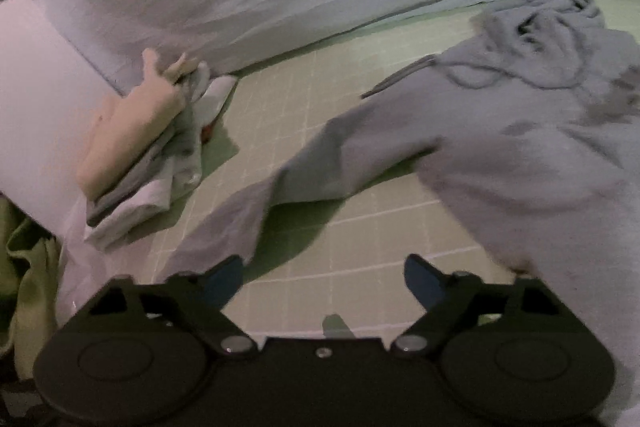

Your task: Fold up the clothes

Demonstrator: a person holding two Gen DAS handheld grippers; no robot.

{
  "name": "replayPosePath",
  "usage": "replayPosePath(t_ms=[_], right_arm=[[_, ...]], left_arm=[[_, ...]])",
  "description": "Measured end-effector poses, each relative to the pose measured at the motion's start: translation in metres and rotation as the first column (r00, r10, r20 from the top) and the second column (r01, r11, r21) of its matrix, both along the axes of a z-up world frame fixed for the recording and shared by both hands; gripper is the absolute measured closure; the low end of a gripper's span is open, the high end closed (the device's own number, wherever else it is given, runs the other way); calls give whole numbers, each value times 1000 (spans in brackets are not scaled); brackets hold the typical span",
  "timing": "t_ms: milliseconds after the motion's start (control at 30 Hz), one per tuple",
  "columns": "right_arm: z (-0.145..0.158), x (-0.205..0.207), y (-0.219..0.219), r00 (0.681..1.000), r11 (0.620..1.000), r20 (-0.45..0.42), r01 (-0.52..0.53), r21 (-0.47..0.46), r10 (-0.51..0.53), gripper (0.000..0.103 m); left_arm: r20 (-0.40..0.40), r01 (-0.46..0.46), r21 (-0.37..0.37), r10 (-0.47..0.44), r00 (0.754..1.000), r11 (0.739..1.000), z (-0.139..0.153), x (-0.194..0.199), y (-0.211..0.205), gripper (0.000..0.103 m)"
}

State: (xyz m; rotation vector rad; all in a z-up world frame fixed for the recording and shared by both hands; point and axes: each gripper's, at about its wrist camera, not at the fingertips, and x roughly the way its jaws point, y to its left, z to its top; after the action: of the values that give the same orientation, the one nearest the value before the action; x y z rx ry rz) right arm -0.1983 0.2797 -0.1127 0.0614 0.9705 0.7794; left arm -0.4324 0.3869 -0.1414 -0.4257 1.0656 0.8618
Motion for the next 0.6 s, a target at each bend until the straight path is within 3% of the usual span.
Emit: replayPosePath(t_ms=[100,267,467,567,600], right_arm=[[-3,0,16,1000,1000,-27,-7,6,7,37],[-8,-2,39,999,998,-32,-41,38,43,39],[-19,8,67,994,997,-82,-62,47,66,60],[-25,15,75,992,996,-108,-68,50,73,82],[-27,17,76,990,996,-115,-70,54,76,96]], left_arm=[[17,12,-7,-11,1000,1000,-3,1,7,28],[34,31,-20,-30,999,999,-3,3,18,28],[56,59,-48,-57,997,997,-4,3,25,29],[96,50,-75,-43,994,996,-5,-3,29,37],[100,47,-71,-39,994,996,-5,-4,29,39]])
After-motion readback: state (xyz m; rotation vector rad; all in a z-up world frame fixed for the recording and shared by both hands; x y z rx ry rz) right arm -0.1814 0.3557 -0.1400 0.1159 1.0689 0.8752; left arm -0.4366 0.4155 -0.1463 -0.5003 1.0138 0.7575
